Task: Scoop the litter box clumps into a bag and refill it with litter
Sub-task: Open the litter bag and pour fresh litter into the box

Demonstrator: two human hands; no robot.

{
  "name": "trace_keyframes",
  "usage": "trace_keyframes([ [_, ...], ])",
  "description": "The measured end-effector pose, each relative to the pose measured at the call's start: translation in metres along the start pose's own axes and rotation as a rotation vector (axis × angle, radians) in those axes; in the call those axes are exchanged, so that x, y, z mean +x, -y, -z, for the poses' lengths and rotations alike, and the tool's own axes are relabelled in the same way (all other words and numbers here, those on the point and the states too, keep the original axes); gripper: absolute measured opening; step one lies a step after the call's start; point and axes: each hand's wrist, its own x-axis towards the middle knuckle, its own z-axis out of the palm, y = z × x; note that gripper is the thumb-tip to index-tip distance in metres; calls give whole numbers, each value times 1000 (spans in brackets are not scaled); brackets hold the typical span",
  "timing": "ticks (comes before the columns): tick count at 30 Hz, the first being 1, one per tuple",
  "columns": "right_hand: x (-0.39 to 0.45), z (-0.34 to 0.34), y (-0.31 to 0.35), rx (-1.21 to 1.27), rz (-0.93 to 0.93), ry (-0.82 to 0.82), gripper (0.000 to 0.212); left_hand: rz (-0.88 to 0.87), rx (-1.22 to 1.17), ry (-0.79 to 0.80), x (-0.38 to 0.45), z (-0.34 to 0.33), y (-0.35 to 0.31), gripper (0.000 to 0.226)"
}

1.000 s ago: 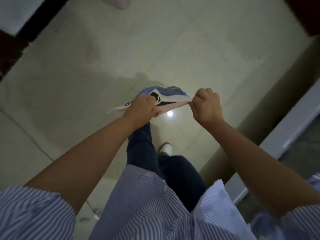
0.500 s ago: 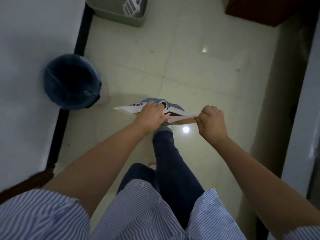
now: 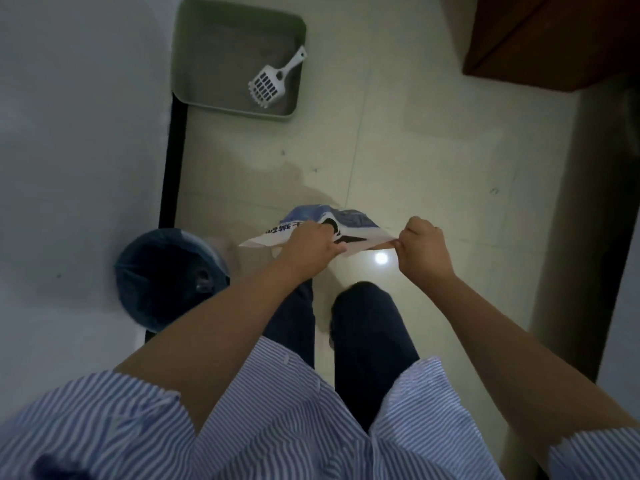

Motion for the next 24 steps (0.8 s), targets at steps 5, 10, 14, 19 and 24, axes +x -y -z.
trace_keyframes([
  [5,90,17,-19,-23,14,25,21,-32,-8,-12,68,59,-4,34],
  [10,166,18,-76,-26,37,93,37,-32,30,-2,147,100,-28,34],
  [14,224,15,-123,12,128,163,36,19,58,31,207,130,-50,35],
  [19,294,6,-182,13,247,217,32,6,108,93,285,154,-67,39],
  [24,359,-20,-234,54,327,352,15,14,94,98,352,157,-73,42],
])
